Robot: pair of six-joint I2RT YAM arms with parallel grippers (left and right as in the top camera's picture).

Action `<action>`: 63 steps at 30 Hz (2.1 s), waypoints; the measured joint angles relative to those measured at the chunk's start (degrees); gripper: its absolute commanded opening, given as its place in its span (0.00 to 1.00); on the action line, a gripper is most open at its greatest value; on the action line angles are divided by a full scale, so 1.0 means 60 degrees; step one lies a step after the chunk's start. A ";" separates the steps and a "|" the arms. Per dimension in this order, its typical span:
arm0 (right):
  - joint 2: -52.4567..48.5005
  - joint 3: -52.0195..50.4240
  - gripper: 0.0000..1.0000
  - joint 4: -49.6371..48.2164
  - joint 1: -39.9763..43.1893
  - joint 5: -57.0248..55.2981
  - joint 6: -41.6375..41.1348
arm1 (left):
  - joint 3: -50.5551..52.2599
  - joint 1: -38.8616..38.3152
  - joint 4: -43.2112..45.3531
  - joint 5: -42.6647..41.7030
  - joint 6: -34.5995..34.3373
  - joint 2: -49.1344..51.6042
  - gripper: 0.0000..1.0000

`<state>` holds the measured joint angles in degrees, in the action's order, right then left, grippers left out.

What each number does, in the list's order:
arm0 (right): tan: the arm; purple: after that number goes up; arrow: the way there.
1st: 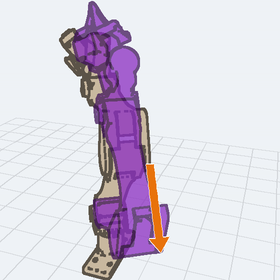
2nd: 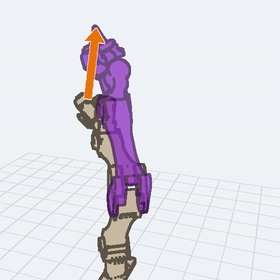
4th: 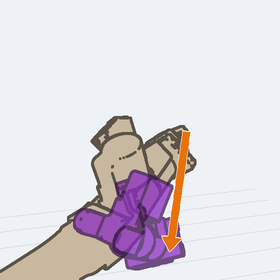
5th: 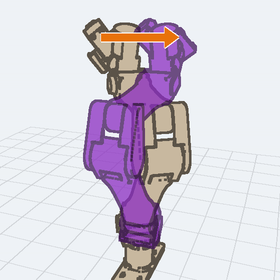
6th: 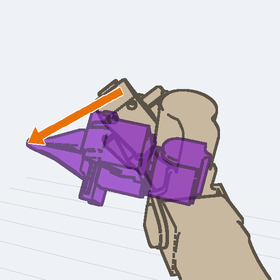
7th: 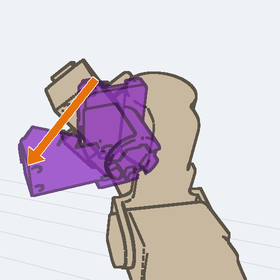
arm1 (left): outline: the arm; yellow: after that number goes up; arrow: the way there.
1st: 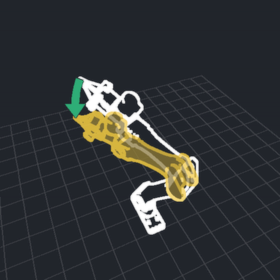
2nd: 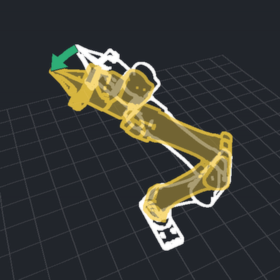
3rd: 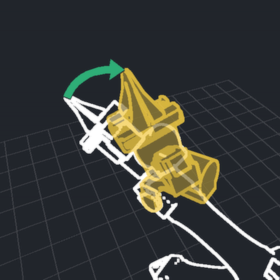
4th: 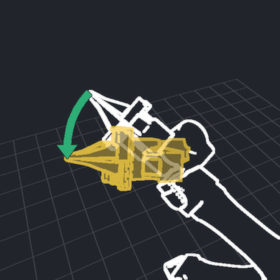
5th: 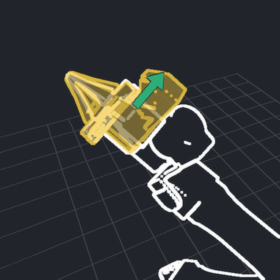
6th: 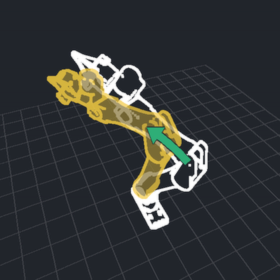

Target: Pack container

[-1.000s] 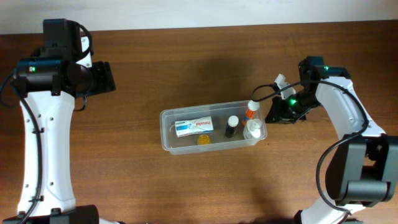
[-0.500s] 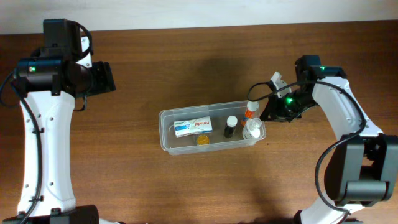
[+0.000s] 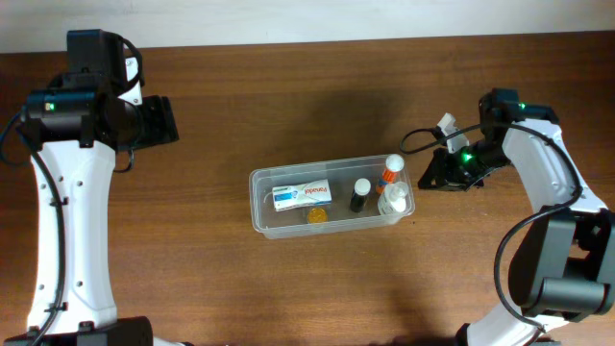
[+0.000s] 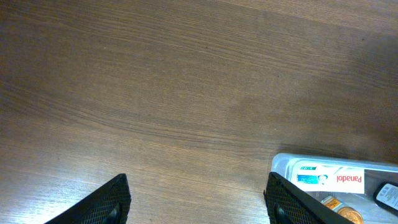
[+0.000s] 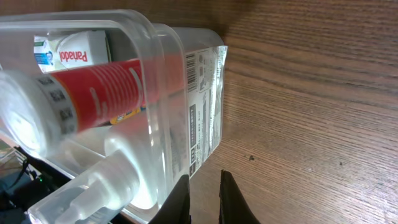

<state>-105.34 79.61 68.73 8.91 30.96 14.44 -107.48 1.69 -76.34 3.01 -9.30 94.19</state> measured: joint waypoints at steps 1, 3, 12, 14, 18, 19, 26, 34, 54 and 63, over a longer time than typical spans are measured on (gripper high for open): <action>0.0000 0.0000 0.09 -0.0004 0.0000 0.0004 0.0033 | 0.0000 0.0000 0.0000 0.0000 0.0004 0.0000 0.70; 0.0000 0.0000 0.09 -0.0004 0.0000 -0.0004 0.0091 | 0.0000 0.0000 0.0000 0.0000 0.0000 0.0000 0.70; -0.0029 0.0000 0.09 -0.0645 -0.0062 -0.1060 -0.0554 | 0.0000 0.0000 -0.0004 0.0000 0.0000 0.0000 0.70; -0.0058 0.0000 0.09 -0.0670 -0.0095 -0.1184 -0.0645 | 0.0000 0.0000 -0.0004 0.0000 0.0000 0.0000 0.70; -0.0069 0.0000 0.09 -0.0645 -0.0240 -0.1304 -0.0736 | 0.0000 0.0000 -0.0004 0.0000 0.0000 0.0000 0.70; -0.0069 0.0000 0.09 -0.0652 -0.0302 -0.1319 -0.0765 | 0.0000 0.0000 -0.0004 0.0000 0.0000 0.0000 0.70; -0.0080 0.0000 0.09 -0.0729 -0.1096 -0.1373 -0.0878 | 0.0000 0.0000 -0.0033 0.0000 0.0000 0.0000 0.70; -0.0113 0.0000 0.09 -0.0721 -0.1596 -0.1464 -0.0900 | 0.0000 0.0000 -0.0066 0.0000 0.0000 0.0000 0.70; -0.0124 -0.0004 0.12 -0.0452 -0.1654 -0.0903 -0.0732 | 0.0000 0.0000 -0.0069 0.0000 0.0000 0.0000 0.70; -0.0149 0.0346 0.18 -0.0984 -0.1603 -0.2375 -0.1617 | 0.0000 0.0000 -0.0055 0.0000 0.0015 0.0000 0.79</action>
<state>-106.24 81.69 62.83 -0.71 16.71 4.73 -107.48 1.69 -76.66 3.01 -9.21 94.19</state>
